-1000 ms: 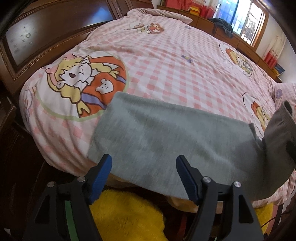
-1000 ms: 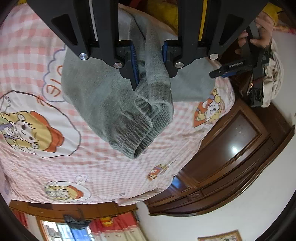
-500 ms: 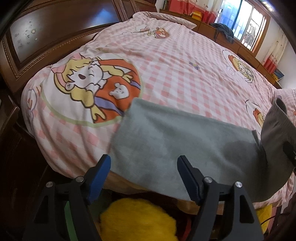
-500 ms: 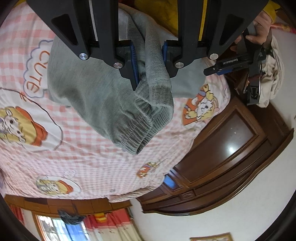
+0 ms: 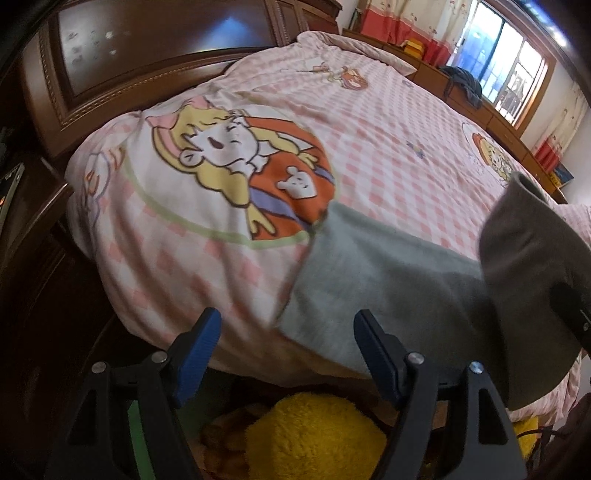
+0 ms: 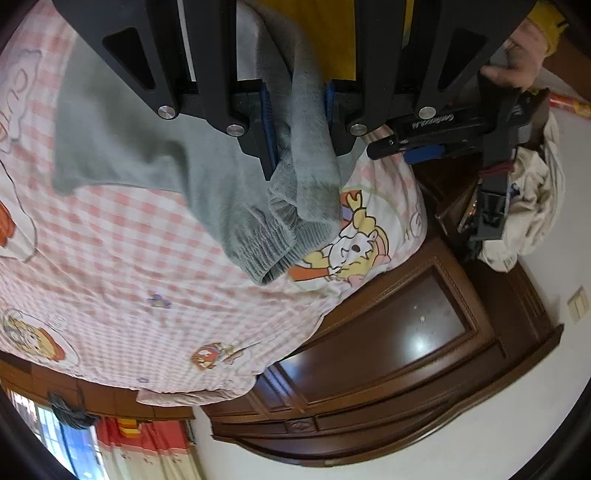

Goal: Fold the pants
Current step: 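Carry the waistband corner with the right gripper across toward the left gripper, then lay the waistband corner down and open the right gripper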

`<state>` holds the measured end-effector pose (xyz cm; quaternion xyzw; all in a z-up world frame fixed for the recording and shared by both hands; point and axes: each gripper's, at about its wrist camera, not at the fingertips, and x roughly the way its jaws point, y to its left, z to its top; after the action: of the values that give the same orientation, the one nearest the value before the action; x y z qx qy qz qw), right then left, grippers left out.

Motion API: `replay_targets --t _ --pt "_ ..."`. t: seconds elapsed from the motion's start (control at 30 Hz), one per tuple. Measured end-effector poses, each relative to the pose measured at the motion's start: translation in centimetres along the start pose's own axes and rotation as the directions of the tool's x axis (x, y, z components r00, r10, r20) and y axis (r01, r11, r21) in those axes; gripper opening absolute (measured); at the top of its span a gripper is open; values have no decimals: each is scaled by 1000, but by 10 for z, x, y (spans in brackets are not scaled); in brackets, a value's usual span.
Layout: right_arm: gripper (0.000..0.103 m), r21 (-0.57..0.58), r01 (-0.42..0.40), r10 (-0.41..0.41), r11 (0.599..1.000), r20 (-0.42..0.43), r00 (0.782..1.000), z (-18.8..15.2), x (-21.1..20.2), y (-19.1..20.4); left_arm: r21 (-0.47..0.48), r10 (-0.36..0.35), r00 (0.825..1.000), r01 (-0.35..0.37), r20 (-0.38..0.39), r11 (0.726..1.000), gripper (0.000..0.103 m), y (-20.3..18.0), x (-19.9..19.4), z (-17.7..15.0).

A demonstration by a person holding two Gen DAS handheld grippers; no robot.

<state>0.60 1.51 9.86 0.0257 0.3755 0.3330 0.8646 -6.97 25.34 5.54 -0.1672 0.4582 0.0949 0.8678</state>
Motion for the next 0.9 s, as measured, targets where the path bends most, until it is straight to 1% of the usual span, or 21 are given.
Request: replay_targets --t 0.07,0.17,0.27,0.37,0.4,0.43,0.47,0.53,0.57,0.6,0.67,0.7,0.73,0.8,0.83,0.9 --pt "21 -16 4 -4 1000 -1 1000 -1 13 8 -13 1 1000 -1 -1 1000 78 5 1 -1" --pt "21 -52 -11 11 999 -15 1000 -2 31 22 -28 0 1000 0 -3 1000 78 13 2 -3" --pt "21 -111 1 -5 994 -38 999 -9 52 39 -40 3 1000 -4 -5 999 78 20 1 -6" --pt "21 -135 14 -23 991 -63 998 -16 69 46 -56 6 1000 -6 -9 998 78 28 2 -8" --pt "22 -134 17 -28 991 -81 996 -17 77 47 -61 7 1000 -7 -10 998 78 30 3 -8" --pt "25 -133 10 -23 991 -98 995 -18 82 47 -66 8 1000 -9 -12 998 78 32 3 -9" --pt "26 -128 -4 -13 992 -135 991 -20 91 47 -69 9 1000 -10 -13 998 78 33 3 -9" --pt "30 -116 -24 2 993 -184 983 -22 102 48 -74 10 1000 -11 -15 997 78 36 4 -11" --pt "30 -107 -26 5 994 -196 981 -23 105 48 -76 10 1000 -12 -16 997 78 37 4 -11" --pt "31 -98 -32 12 995 -200 980 -22 105 47 -77 11 1000 -12 -16 997 78 37 4 -12" --pt "35 -64 -71 57 995 -195 979 -19 98 43 -80 12 1000 -14 -17 997 77 38 4 -12" --pt "43 -46 -99 89 994 -192 977 -17 94 41 -81 22 1000 -23 -17 996 77 39 4 -13" --pt "48 -19 -142 137 990 -180 974 -14 86 37 -83 22 1000 -23 -15 996 77 39 3 -13" --pt "50 8 -194 193 981 -155 969 -9 71 32 -93 14 1000 -15 -13 996 77 41 0 -14" --pt "50 14 -204 204 979 -142 969 -5 62 29 -93 14 1000 -15 -12 996 77 41 -1 -13" --pt "51 5 -191 190 982 -120 974 0 48 23 -88 18 1000 -18 -6 996 77 39 -4 -12"
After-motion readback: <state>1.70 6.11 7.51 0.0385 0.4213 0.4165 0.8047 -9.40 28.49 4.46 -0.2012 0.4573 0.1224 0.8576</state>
